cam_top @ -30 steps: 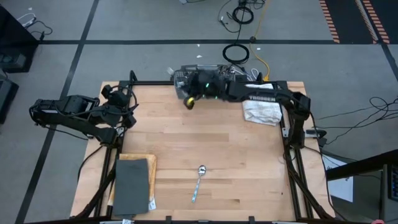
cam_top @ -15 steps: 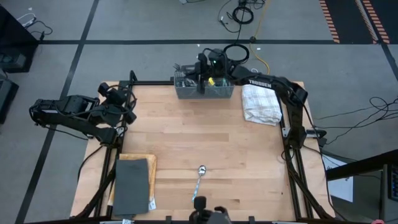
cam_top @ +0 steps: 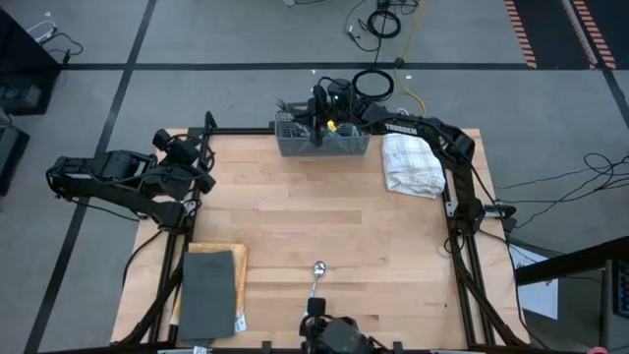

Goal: Sort silverware
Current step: Put the blue fork into the gray silverware rack, then put the blue spoon into the gray silverware rack

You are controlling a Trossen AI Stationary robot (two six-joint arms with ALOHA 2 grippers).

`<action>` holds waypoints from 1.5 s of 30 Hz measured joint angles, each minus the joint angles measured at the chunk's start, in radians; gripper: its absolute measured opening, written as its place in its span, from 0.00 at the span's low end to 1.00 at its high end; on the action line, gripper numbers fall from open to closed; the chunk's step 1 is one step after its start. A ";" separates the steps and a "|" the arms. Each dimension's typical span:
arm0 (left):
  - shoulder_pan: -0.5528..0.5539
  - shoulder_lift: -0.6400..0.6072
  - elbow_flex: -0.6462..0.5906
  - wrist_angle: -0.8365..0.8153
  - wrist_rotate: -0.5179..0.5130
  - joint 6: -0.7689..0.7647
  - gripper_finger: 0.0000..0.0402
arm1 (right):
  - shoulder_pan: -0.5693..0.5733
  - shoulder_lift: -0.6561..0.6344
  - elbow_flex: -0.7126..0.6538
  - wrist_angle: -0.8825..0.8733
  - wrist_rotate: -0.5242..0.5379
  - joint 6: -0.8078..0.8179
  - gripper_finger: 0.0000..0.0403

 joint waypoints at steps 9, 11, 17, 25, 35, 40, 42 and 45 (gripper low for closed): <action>0.000 0.000 0.000 0.000 0.000 0.000 0.56 | -0.001 0.011 0.002 -0.004 0.034 0.041 0.03; 0.000 0.000 0.000 -0.001 0.000 0.000 0.56 | -0.003 0.007 0.003 -0.013 0.033 0.064 0.05; 0.000 0.000 0.000 -0.001 0.001 0.000 0.56 | -0.001 -0.003 0.003 -0.041 0.099 0.108 0.13; 0.000 0.000 0.000 -0.002 0.004 0.005 0.56 | -0.001 -0.028 -0.001 -0.059 0.139 0.105 0.29; 0.000 0.000 0.000 -0.002 0.004 0.007 0.56 | 0.004 -0.106 -0.004 -0.178 0.192 0.107 0.35; 0.000 0.000 0.000 -0.002 0.004 -0.021 0.56 | 0.032 -0.199 -0.004 -0.246 0.192 0.074 0.35; 0.000 0.001 0.000 0.006 0.005 -0.047 0.56 | 0.045 -0.243 -0.003 -0.274 0.192 0.073 0.35; 0.000 0.003 0.000 0.046 0.007 -0.053 0.56 | 0.065 -0.310 -0.002 -0.360 0.221 0.070 0.35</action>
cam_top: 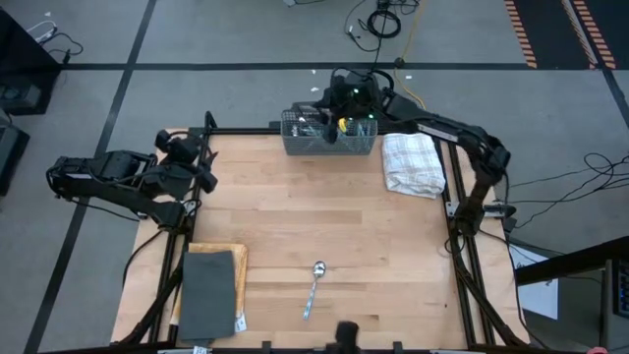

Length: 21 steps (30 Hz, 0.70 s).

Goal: Sort silverware
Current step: Put the blue spoon into the gray silverware rack

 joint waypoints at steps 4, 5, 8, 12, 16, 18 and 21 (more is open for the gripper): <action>0.001 0.007 0.000 0.118 -0.001 0.000 0.56 | 0.059 -0.090 0.000 -0.188 0.220 -0.109 0.35; 0.002 0.011 0.000 0.152 -0.001 0.001 0.56 | 0.077 -0.109 0.002 -0.231 0.262 -0.129 0.35; 0.021 0.029 0.000 0.241 -0.001 0.004 0.56 | 0.124 -0.147 0.002 -0.348 0.317 -0.103 0.35; 0.074 0.070 0.000 0.360 0.022 0.008 0.56 | 0.180 -0.189 0.002 -0.483 0.288 0.100 0.35; 0.114 0.117 0.000 0.433 0.165 0.085 0.56 | 0.322 -0.188 0.003 -0.637 0.170 0.167 0.35; 0.121 0.137 0.000 0.448 0.241 0.111 0.56 | 0.420 -0.157 0.002 -0.698 0.163 0.134 0.35; 0.122 0.161 0.000 0.451 0.332 0.114 0.56 | 0.571 -0.104 0.002 -0.714 0.163 0.077 0.35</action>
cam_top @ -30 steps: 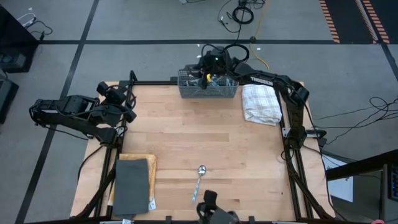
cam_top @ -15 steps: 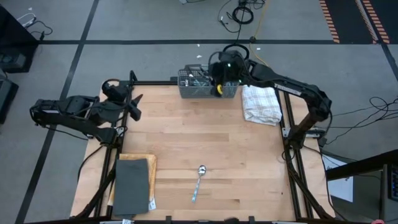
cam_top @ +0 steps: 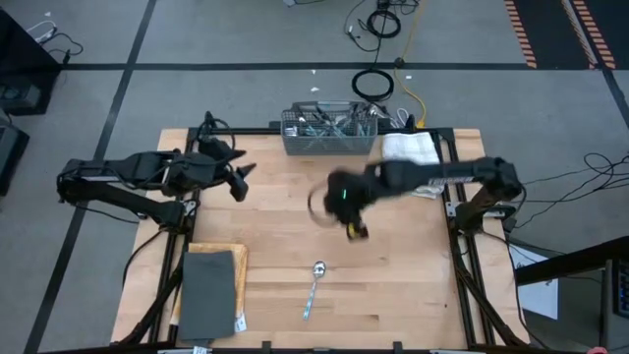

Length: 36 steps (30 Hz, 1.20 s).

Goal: Sort silverware
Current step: Put the blue spoon into the gray silverware rack

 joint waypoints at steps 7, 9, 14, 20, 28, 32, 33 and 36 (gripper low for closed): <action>0.000 0.016 0.000 0.000 0.114 -0.006 0.56 | 0.252 0.146 0.000 0.097 0.003 -0.053 0.35; -0.001 0.016 0.000 0.000 0.143 -0.007 0.56 | 0.292 0.200 0.011 0.133 0.006 -0.068 0.35; -0.005 0.012 0.000 -0.030 0.228 -0.008 0.56 | 0.335 0.368 0.128 0.122 0.014 -0.077 0.35; -0.005 0.010 0.000 -0.110 0.243 -0.008 0.56 | 0.336 0.538 0.304 0.039 0.019 -0.153 0.35; -0.005 0.010 0.000 -0.204 0.243 -0.008 0.56 | 0.333 0.666 0.361 -0.006 0.014 -0.278 0.35; -0.005 0.010 0.000 -0.225 0.243 -0.008 0.56 | 0.328 0.718 0.362 -0.036 0.016 -0.311 0.35; -0.005 0.010 0.000 -0.223 0.243 -0.008 0.56 | 0.328 0.730 0.364 -0.037 0.030 -0.310 0.34; -0.005 0.010 0.000 -0.222 0.242 -0.008 0.56 | 0.331 0.764 0.367 -0.043 0.098 -0.307 0.29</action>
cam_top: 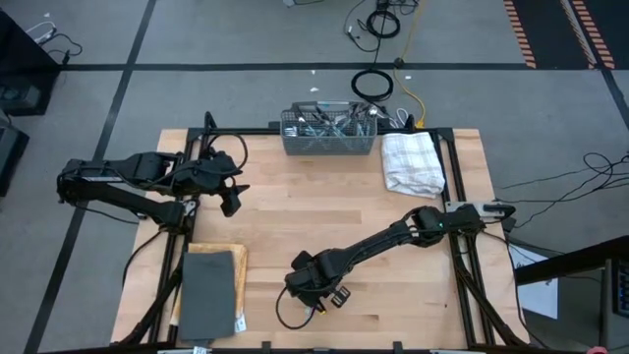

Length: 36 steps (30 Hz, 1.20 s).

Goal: Sort silverware
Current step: Put the blue spoon into the gray silverware rack

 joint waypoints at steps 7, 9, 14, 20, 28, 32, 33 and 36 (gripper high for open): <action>0.000 0.000 0.000 -0.004 -0.001 0.001 0.56 | -0.016 0.022 0.003 -0.047 -0.003 0.134 0.02; 0.000 0.000 0.000 -0.007 -0.002 0.000 0.56 | -0.020 0.012 0.001 -0.056 -0.001 0.191 0.01; 0.000 0.000 0.000 -0.019 -0.004 0.001 0.56 | -0.032 -0.056 -0.013 -0.093 0.081 0.319 0.00; 0.000 0.000 0.000 -0.019 -0.005 0.001 0.56 | -0.108 -0.175 -0.013 -0.283 0.284 0.430 0.00; 0.000 0.000 0.000 -0.019 -0.006 0.001 0.56 | -0.260 -0.361 -0.012 -0.556 0.517 0.487 0.00; 0.000 0.000 0.000 -0.019 -0.031 0.002 0.56 | -0.366 -0.440 -0.012 -0.596 0.576 0.462 0.00; 0.000 0.000 0.000 -0.019 -0.036 0.001 0.56 | -0.395 -0.457 -0.012 -0.592 0.578 0.446 0.00; 0.000 0.000 0.000 -0.019 -0.049 0.000 0.56 | -0.487 -0.498 -0.010 -0.596 0.678 0.436 0.00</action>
